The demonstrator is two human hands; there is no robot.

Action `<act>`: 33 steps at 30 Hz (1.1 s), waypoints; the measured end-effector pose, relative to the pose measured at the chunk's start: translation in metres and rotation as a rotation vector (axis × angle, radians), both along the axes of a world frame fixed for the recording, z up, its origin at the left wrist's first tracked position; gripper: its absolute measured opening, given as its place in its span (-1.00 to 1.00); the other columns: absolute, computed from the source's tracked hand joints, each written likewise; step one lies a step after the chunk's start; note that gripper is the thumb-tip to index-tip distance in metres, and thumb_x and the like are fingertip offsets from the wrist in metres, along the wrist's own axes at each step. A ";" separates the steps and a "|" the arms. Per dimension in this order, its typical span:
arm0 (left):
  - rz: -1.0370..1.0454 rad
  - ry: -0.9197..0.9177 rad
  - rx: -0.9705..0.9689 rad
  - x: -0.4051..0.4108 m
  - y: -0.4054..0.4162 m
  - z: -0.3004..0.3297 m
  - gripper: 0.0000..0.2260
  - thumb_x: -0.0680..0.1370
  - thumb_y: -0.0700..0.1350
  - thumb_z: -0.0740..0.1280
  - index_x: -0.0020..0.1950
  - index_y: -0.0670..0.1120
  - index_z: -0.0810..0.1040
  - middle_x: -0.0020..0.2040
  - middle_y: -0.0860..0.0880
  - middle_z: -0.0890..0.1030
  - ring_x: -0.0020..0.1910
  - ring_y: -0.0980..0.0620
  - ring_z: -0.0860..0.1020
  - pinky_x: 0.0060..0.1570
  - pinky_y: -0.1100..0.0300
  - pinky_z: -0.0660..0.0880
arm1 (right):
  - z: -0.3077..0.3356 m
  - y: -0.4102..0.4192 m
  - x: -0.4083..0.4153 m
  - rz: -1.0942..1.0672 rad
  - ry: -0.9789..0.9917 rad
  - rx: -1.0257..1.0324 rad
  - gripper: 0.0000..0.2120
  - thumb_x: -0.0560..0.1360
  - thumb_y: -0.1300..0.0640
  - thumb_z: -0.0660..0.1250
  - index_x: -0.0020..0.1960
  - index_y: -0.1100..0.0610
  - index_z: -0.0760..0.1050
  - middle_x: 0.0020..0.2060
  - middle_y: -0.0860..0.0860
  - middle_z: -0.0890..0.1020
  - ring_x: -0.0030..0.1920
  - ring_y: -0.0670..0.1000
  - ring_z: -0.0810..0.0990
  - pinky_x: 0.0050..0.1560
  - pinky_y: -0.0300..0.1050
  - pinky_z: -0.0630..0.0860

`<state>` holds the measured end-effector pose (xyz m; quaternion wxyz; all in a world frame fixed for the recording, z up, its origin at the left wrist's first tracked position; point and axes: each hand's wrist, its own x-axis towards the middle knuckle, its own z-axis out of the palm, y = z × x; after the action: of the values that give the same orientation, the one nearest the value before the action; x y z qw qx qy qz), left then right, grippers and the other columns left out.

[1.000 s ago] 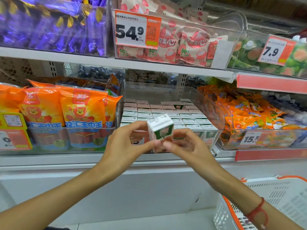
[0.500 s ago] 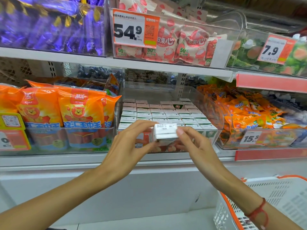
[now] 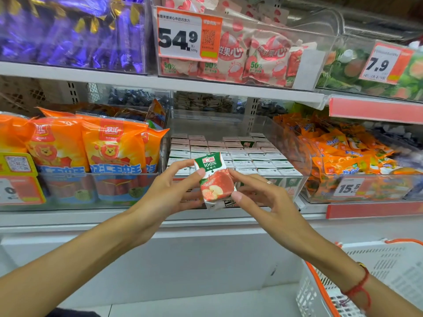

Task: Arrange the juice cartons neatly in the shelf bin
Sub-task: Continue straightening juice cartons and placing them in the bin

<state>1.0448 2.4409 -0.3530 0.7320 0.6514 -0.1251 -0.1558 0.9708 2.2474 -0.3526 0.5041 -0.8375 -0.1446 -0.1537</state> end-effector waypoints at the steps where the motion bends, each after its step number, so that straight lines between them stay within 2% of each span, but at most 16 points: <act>1: -0.014 0.041 0.026 0.000 0.000 -0.001 -0.55 0.35 0.15 0.43 0.22 0.12 0.51 -0.07 -0.01 0.73 -0.10 0.04 0.71 -0.29 0.29 0.59 | 0.001 0.001 0.000 -0.020 -0.005 0.045 -0.60 0.44 -0.11 0.34 0.27 -0.16 0.53 0.03 -0.22 0.63 0.04 -0.17 0.63 0.03 -0.35 0.52; 3: -0.056 0.132 0.077 0.000 0.000 -0.003 -0.50 0.32 0.22 0.45 0.20 0.06 0.57 -0.06 -0.06 0.73 -0.09 0.04 0.71 -0.27 0.25 0.60 | 0.002 0.004 0.000 -0.058 -0.005 0.162 -0.69 0.38 -0.15 0.38 0.09 -0.13 0.66 -0.08 -0.14 0.70 -0.07 -0.15 0.66 -0.04 -0.30 0.56; 5: -0.084 0.236 0.102 -0.002 -0.001 -0.003 -0.38 0.20 0.28 0.48 0.18 0.02 0.59 -0.07 -0.09 0.73 -0.11 0.04 0.71 -0.28 0.20 0.62 | 0.004 0.007 0.000 -0.095 0.007 0.233 -0.78 0.35 -0.19 0.39 -0.12 -0.14 0.71 -0.21 -0.13 0.72 -0.19 -0.21 0.65 -0.16 -0.40 0.51; 8: -0.146 0.296 0.171 -0.003 -0.002 -0.004 -0.28 0.05 0.35 0.43 0.09 -0.02 0.61 -0.12 -0.10 0.73 -0.23 0.08 0.70 -0.35 0.21 0.60 | 0.005 0.010 0.002 -0.191 0.084 0.286 -0.69 0.31 -0.29 0.36 -0.31 -0.08 0.70 -0.43 -0.09 0.66 -0.36 -0.20 0.60 -0.30 -0.38 0.50; 12: -0.183 0.305 0.212 -0.006 -0.002 -0.008 -0.30 0.03 0.37 0.38 0.01 -0.06 0.56 -0.15 -0.07 0.73 -0.33 0.13 0.68 -0.36 0.18 0.61 | 0.005 0.009 0.005 -0.252 0.212 0.305 -0.57 0.27 -0.37 0.34 -0.41 -0.02 0.66 -0.44 -0.01 0.64 -0.37 -0.14 0.60 -0.32 -0.31 0.55; 15: -0.185 0.311 0.216 -0.008 -0.003 -0.005 -0.36 0.10 0.34 0.38 0.01 -0.05 0.56 -0.15 -0.06 0.73 -0.28 0.13 0.69 -0.35 0.18 0.62 | 0.005 0.008 0.006 -0.232 0.241 0.299 -0.60 0.29 -0.36 0.33 -0.36 -0.04 0.67 -0.42 -0.02 0.63 -0.36 -0.13 0.60 -0.34 -0.33 0.53; 17: -0.173 0.301 0.174 -0.009 -0.004 -0.002 -0.40 0.14 0.29 0.41 0.06 -0.02 0.58 -0.11 -0.08 0.73 -0.20 0.10 0.70 -0.32 0.18 0.63 | 0.007 0.007 0.006 -0.172 0.292 0.319 -0.62 0.30 -0.36 0.32 -0.23 -0.09 0.69 -0.35 0.00 0.66 -0.32 -0.10 0.62 -0.31 -0.31 0.54; 21: -0.043 0.175 0.003 -0.010 -0.008 -0.001 -0.46 0.35 0.12 0.48 0.27 0.02 0.45 -0.05 -0.09 0.72 -0.06 0.01 0.70 -0.21 0.22 0.64 | 0.010 -0.001 0.005 0.072 0.401 0.410 -0.69 0.41 -0.25 0.39 0.11 -0.22 0.62 -0.05 -0.02 0.71 -0.07 -0.05 0.69 -0.09 -0.25 0.59; 23: 0.025 0.058 -0.044 -0.012 -0.010 0.001 -0.44 0.34 0.08 0.48 0.30 0.13 0.39 -0.05 -0.05 0.73 -0.06 -0.01 0.70 -0.15 0.21 0.64 | 0.009 -0.003 0.005 0.125 0.387 0.432 -0.66 0.45 -0.13 0.40 0.22 -0.25 0.56 0.04 -0.01 0.70 0.03 -0.03 0.68 0.00 -0.23 0.59; 26: 0.030 -0.078 -0.031 -0.014 -0.011 0.004 -0.37 0.33 0.09 0.49 0.35 0.24 0.35 0.03 0.01 0.71 -0.03 0.01 0.70 0.05 0.11 0.58 | 0.004 -0.001 0.007 0.035 0.280 0.421 -0.58 0.33 -0.13 0.47 0.18 -0.16 0.56 0.00 0.00 0.71 0.04 -0.01 0.68 0.06 -0.19 0.60; 29: 0.020 -0.160 0.032 -0.016 -0.012 0.007 -0.35 0.28 0.12 0.49 0.35 0.20 0.43 0.04 0.06 0.70 0.02 0.08 0.67 0.16 0.08 0.54 | 0.001 0.000 0.009 -0.038 0.206 0.440 -0.52 0.30 -0.10 0.45 0.17 0.04 0.53 0.00 -0.01 0.71 0.02 -0.01 0.69 0.01 -0.18 0.61; 30: 0.015 -0.177 0.054 -0.016 -0.012 0.007 -0.40 0.28 0.11 0.50 0.31 0.19 0.46 0.04 0.09 0.69 0.03 0.11 0.66 0.13 0.11 0.55 | 0.001 -0.001 0.009 -0.049 0.186 0.442 -0.53 0.31 -0.08 0.44 0.17 0.05 0.53 0.01 -0.01 0.71 0.03 -0.02 0.68 -0.02 -0.20 0.61; 33: -0.010 -0.203 0.078 -0.016 -0.012 0.008 -0.50 0.29 0.07 0.51 0.21 0.18 0.49 0.03 0.20 0.67 -0.01 0.22 0.65 -0.11 0.33 0.56 | 0.004 -0.004 0.010 -0.070 0.132 0.430 -0.61 0.33 -0.03 0.42 0.14 -0.02 0.57 0.06 -0.09 0.68 0.06 -0.11 0.66 -0.05 -0.26 0.59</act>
<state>1.0289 2.4291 -0.3445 0.6888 0.6912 -0.1957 -0.0974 0.9813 2.2433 -0.3486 0.6736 -0.7236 -0.0461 -0.1434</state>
